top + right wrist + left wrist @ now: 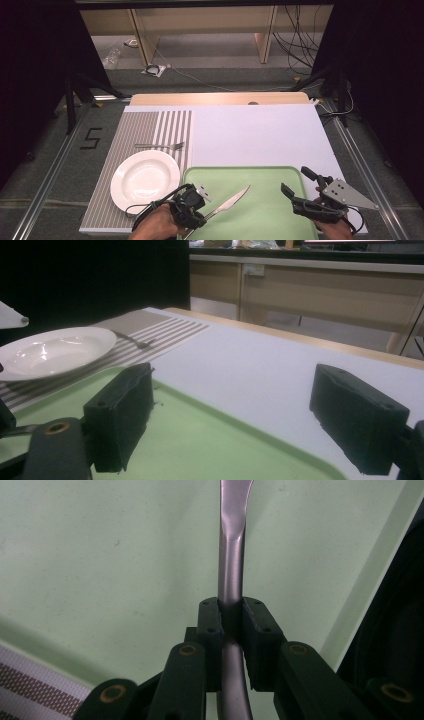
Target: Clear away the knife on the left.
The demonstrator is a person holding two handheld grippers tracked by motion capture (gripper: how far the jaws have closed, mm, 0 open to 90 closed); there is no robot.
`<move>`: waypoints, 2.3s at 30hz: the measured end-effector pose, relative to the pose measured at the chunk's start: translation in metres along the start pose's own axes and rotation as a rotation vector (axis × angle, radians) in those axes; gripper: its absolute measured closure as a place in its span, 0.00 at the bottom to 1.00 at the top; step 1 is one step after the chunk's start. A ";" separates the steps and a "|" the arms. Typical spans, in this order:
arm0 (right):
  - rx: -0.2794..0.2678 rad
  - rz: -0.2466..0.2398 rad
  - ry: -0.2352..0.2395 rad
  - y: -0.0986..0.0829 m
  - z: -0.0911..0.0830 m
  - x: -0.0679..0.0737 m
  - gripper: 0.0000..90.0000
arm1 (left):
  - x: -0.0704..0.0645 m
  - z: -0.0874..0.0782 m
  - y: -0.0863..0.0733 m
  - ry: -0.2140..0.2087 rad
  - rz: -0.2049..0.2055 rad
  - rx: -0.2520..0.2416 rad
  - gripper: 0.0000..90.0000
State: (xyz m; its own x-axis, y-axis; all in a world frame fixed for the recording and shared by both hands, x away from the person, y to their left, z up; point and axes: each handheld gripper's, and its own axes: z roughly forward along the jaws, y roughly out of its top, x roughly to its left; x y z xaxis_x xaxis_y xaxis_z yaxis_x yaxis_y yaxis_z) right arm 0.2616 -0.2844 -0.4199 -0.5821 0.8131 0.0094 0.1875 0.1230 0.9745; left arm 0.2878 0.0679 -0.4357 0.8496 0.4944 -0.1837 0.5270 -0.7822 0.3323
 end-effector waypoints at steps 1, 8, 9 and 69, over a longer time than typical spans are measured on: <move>0.000 -0.002 0.000 0.000 0.000 0.000 0.20 | -0.001 0.002 0.000 -0.004 0.001 0.002 0.88; -0.002 -0.002 0.000 0.000 0.000 0.000 0.20 | -0.009 0.011 0.003 0.012 0.022 0.052 0.88; -0.002 -0.001 0.000 0.000 0.000 0.000 0.20 | -0.010 0.013 0.004 0.008 0.023 0.057 0.88; -0.006 -0.004 0.002 0.001 -0.001 0.000 0.21 | -0.037 0.042 0.020 0.113 0.191 -0.101 0.99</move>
State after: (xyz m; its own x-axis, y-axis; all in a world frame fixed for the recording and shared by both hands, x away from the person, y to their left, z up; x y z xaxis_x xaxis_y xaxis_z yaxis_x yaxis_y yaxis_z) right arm 0.2610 -0.2850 -0.4189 -0.5843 0.8116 0.0055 0.1803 0.1232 0.9759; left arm 0.2676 0.0182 -0.4612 0.9229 0.3849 -0.0062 0.3477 -0.8266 0.4426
